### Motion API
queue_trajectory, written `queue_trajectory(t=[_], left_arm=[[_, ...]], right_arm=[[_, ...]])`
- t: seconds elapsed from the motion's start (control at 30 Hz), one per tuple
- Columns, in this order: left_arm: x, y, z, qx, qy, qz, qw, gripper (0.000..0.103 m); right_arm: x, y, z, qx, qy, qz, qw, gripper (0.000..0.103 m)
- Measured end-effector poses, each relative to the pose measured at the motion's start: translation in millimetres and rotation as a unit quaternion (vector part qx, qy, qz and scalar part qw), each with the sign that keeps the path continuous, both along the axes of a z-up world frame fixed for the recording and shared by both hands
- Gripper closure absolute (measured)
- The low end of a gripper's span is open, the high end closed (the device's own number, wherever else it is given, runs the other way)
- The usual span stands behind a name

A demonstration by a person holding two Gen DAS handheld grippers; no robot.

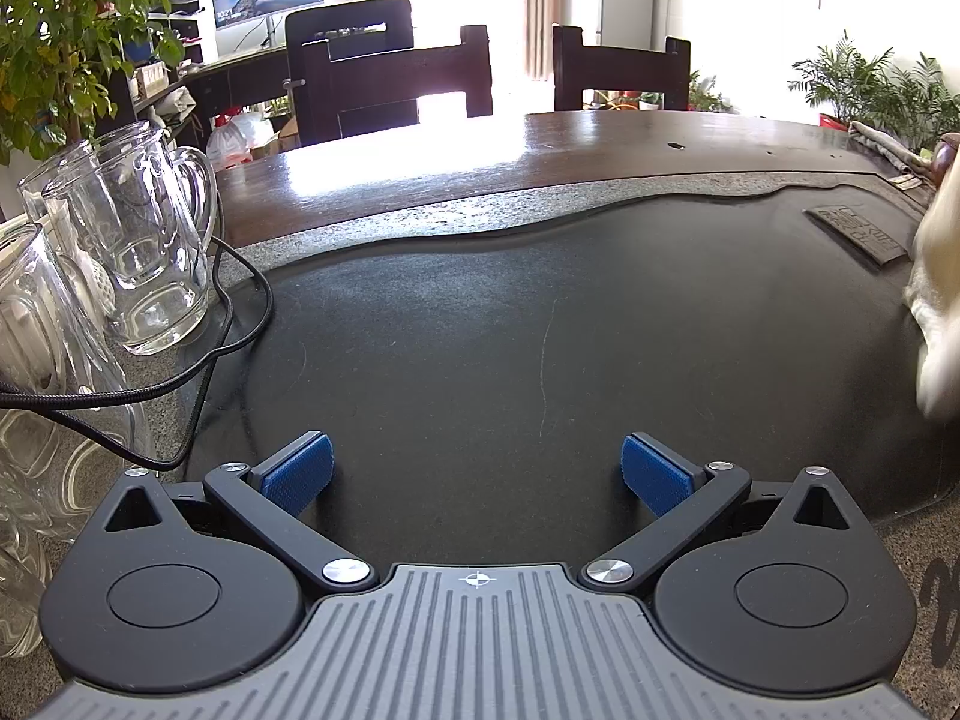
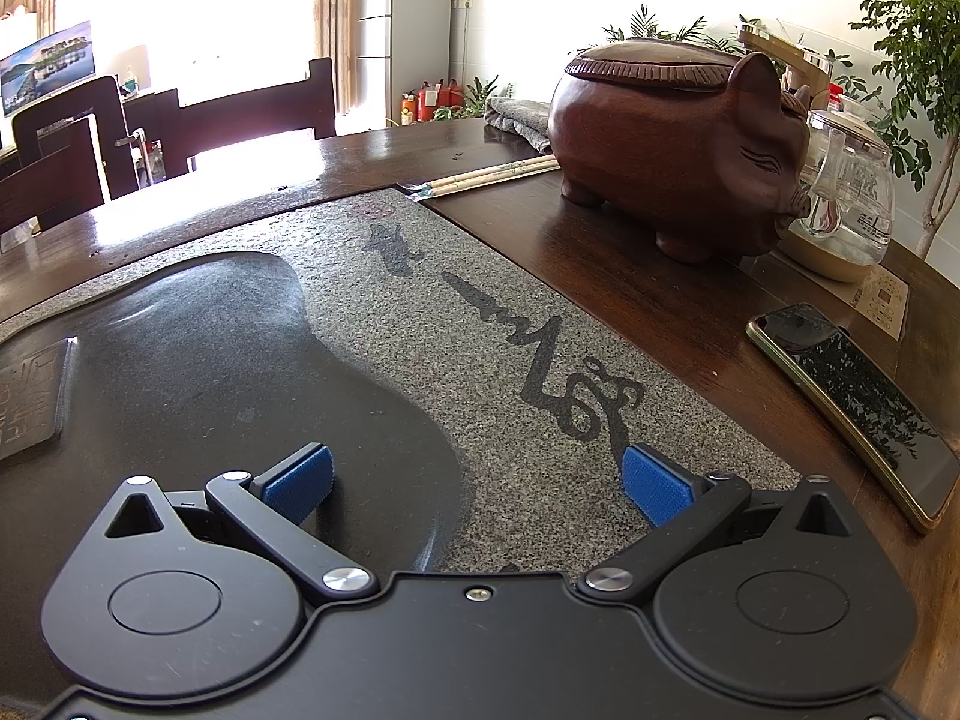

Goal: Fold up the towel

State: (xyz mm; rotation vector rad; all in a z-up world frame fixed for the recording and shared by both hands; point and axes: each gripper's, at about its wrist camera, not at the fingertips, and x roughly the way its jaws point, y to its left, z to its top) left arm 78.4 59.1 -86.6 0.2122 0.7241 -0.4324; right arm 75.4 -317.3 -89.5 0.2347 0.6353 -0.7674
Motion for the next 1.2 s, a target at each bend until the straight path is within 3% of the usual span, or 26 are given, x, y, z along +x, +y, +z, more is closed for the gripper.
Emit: queue_trajectory(t=[1.2], left_arm=[[-5, -12, 1, -0.001, 0.0, 0.0, 1.0, 0.0]], right_arm=[[0, 0, 0, 0.0, 0.0, 0.0, 1.0, 0.0]])
